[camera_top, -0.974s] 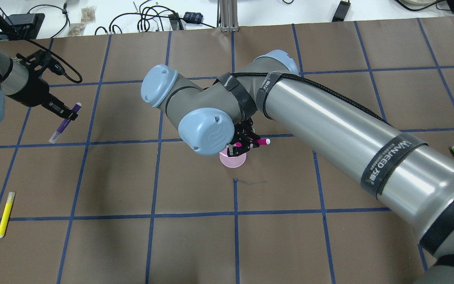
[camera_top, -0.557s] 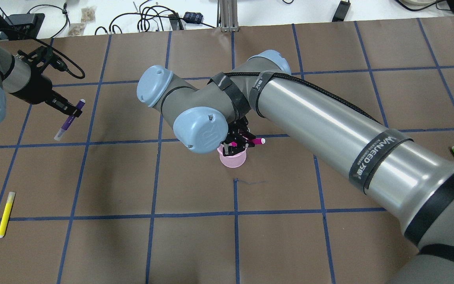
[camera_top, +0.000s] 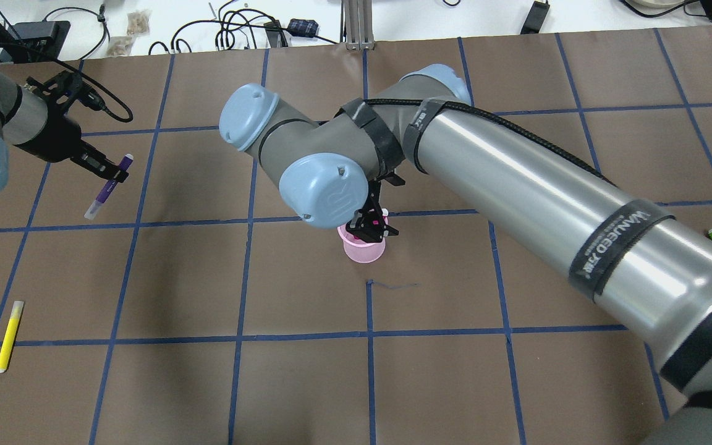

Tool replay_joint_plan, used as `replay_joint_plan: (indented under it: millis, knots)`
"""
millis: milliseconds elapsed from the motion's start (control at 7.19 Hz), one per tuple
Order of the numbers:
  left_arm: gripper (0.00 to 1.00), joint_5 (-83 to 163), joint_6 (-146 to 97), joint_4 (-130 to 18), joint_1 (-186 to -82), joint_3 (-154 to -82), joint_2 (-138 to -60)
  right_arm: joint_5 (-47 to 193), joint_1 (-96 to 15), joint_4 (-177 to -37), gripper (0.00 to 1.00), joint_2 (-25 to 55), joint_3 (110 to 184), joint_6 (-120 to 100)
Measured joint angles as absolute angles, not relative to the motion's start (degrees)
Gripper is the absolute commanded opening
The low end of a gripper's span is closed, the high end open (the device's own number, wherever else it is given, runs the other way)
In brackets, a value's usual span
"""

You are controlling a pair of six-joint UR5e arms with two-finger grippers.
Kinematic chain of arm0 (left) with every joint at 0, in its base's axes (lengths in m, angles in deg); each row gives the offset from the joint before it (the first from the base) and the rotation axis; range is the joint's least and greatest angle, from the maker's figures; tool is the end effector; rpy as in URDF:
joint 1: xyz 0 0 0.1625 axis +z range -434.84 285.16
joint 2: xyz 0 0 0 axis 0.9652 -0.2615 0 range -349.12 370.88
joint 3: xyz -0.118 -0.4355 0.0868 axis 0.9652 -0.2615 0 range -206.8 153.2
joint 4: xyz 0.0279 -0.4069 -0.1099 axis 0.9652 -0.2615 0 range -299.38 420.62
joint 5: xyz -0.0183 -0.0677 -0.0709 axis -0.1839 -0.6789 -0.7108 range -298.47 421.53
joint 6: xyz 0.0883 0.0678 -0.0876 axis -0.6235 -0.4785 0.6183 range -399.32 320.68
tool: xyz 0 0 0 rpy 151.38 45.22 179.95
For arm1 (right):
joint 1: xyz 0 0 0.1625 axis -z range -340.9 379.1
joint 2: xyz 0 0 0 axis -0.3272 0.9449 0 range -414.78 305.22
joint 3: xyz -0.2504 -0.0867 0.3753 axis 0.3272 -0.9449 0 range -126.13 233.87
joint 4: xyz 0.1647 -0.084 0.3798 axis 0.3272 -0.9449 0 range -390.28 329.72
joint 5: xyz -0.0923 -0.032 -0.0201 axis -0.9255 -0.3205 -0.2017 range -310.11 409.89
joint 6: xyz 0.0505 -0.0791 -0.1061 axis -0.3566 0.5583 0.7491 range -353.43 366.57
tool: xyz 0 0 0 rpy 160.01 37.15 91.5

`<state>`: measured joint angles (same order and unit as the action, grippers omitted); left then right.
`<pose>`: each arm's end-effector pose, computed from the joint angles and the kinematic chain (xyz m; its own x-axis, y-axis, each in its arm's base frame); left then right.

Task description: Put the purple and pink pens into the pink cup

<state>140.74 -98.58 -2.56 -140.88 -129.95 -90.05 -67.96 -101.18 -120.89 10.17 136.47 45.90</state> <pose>0.0810 -0.5761 0.3159 -0.8093 0.5848 0.0545 0.5673 0.8024 -0.1852 0.3782 -0.5147 0.3082 -0.2316 -0.9597 0.1595 -0.8131 0.2810 0.5099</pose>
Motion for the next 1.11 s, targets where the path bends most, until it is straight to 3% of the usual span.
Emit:
replay_joint_plan:
  millis: [278, 696, 1113]
  knots:
    - [0.0, 138.89, -89.74, -2.59, -145.3, -129.88, -88.03, -58.01, -88.35, -120.02, 1.0, 17.65, 136.98, 50.36]
    - [0.0, 138.27, -65.93, 5.47, -160.87, -130.04, -86.77, -43.43, -69.08, -118.52, 1.0, 28.45, 140.38, 49.19]
    - [0.0, 139.32, -47.3, 20.73, -175.39, -130.94, -88.32, -38.53, -64.22, -121.93, 1.0, 37.11, 149.96, 25.88]
